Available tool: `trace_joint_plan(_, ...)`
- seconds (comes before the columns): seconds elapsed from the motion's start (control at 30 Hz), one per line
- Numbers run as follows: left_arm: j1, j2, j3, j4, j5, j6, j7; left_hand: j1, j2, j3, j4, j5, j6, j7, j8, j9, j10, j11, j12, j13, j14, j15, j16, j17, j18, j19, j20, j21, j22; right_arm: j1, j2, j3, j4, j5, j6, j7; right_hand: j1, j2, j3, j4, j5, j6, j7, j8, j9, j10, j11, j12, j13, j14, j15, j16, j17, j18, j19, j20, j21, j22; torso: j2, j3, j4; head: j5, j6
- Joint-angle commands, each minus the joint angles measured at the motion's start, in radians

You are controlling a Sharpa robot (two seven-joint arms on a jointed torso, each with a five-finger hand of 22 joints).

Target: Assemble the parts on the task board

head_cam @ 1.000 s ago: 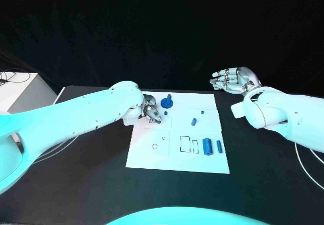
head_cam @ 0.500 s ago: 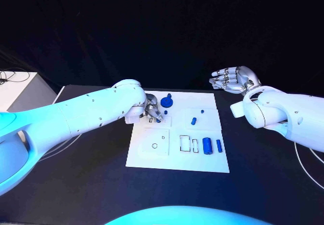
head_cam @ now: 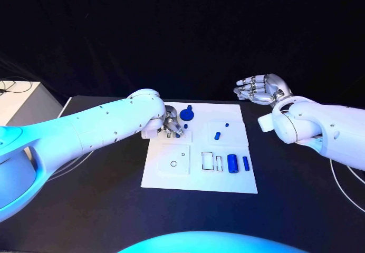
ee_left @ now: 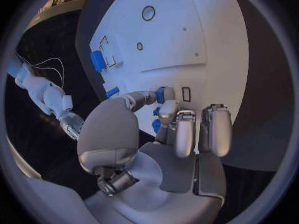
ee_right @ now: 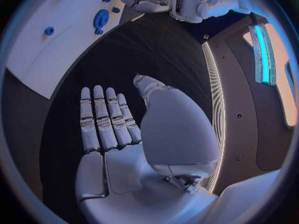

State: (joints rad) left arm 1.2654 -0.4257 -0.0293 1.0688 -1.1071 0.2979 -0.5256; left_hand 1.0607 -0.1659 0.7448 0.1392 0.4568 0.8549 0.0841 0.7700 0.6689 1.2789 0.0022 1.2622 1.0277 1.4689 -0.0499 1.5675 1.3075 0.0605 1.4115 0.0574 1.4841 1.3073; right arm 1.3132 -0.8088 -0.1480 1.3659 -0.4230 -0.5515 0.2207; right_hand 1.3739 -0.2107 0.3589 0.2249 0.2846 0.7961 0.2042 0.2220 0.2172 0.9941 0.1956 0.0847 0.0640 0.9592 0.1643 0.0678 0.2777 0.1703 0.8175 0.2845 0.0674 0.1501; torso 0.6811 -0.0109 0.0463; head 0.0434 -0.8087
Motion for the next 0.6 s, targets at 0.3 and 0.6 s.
trace_joint_plan(0.3, -0.007, -0.002, -0.004, 0.007, -0.007, 0.011, 0.005, -0.005, -0.003, 0.134, -0.201, -0.013, -0.01, -0.005, -0.016, 0.0, -0.002, 0.001, -0.01, -0.017, 0.102, -0.004, 0.003, 0.263, -0.009, 0.007, 0.0, 0.004, 0.034, 0.0, -0.003, 0.0, 0.007, -0.002, 0.016, 0.007, -0.007, 0.007, -0.006, -0.003, 0.006, 0.003, 0.053, -0.007, -0.002, -0.001, 0.008, -0.009, -0.001, -0.007, 0.009, -0.005, -0.007, 0.01, -0.009, 0.001, -0.006, -0.007, -0.001, -0.0009, 0.0015, -0.005, 0.001)
trace_joint_plan(0.6, -0.007, -0.031, -0.003, 0.042, -0.009, -0.017, 0.01, -0.026, -0.022, 0.022, -0.155, -0.018, -0.01, -0.019, -0.024, 0.002, -0.004, -0.009, -0.015, -0.024, 0.102, -0.011, 0.003, 0.263, -0.009, 0.006, -0.005, -0.002, 0.031, 0.0, -0.006, 0.0, 0.008, -0.002, 0.018, 0.004, -0.006, 0.008, -0.009, -0.006, 0.005, 0.003, 0.053, -0.011, -0.004, -0.001, 0.009, -0.013, -0.001, -0.014, 0.011, -0.006, -0.014, 0.009, -0.015, 0.002, -0.006, -0.014, -0.001, -0.0021, 0.0021, -0.005, 0.002)
